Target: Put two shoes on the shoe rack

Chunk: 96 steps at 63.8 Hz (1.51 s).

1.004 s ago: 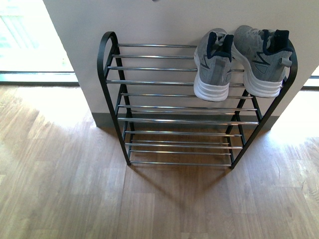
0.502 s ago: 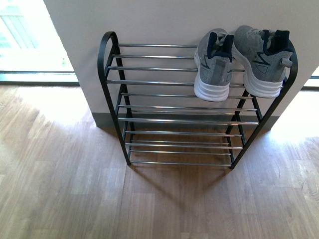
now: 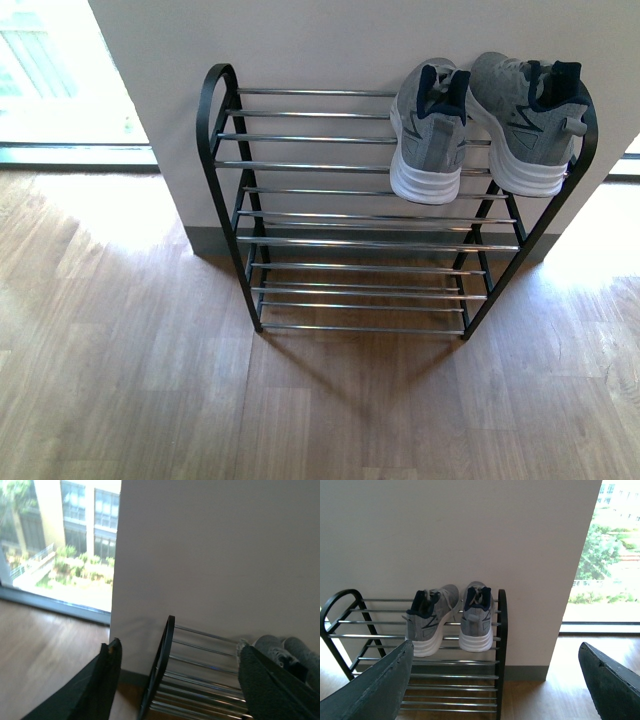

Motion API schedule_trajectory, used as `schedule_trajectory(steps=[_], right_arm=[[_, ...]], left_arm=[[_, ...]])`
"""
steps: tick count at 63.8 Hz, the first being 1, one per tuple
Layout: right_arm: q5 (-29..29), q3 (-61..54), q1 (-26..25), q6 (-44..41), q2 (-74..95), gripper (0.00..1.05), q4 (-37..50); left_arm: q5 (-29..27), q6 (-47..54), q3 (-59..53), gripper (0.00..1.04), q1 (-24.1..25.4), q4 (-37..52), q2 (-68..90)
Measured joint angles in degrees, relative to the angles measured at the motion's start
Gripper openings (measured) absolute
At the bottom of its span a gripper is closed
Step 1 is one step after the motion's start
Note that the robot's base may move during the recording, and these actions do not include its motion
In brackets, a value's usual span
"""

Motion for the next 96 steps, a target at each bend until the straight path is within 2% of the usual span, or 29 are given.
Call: schedule_trajectory(steps=[9,21,42,46,53,96], right_arm=[[0.00,0.00,0.00,0.00,0.00,0.96,0.00],[0.00,0.00,0.00,0.00,0.02,0.96,0.00],[0.02,0.00,0.00,0.00,0.00,0.96,0.00],[0.00,0.00,0.00,0.00,0.00,0.96,0.00],[0.02,0.00,0.00,0.00,0.00,0.96,0.00],[0.00,0.00,0.00,0.00,0.00,0.96,-0.02]], left_arm=[[3.80,5.99,-6.47,0.32,4.07,1.60,-5.01],[7.78,7.41,-12.26,0.01,8.04,1.70,-10.64],[12.41,8.02,-18.27,0.01,12.87,-1.22,-19.78],[16.94,8.07,-19.19,0.01,15.96,-2.45,-21.90],[17.70,8.07,-20.31,0.01,18.69,-4.20,-24.81],[18.27,8.15,-23.74,0.01,18.78,-14.05,-39.19]])
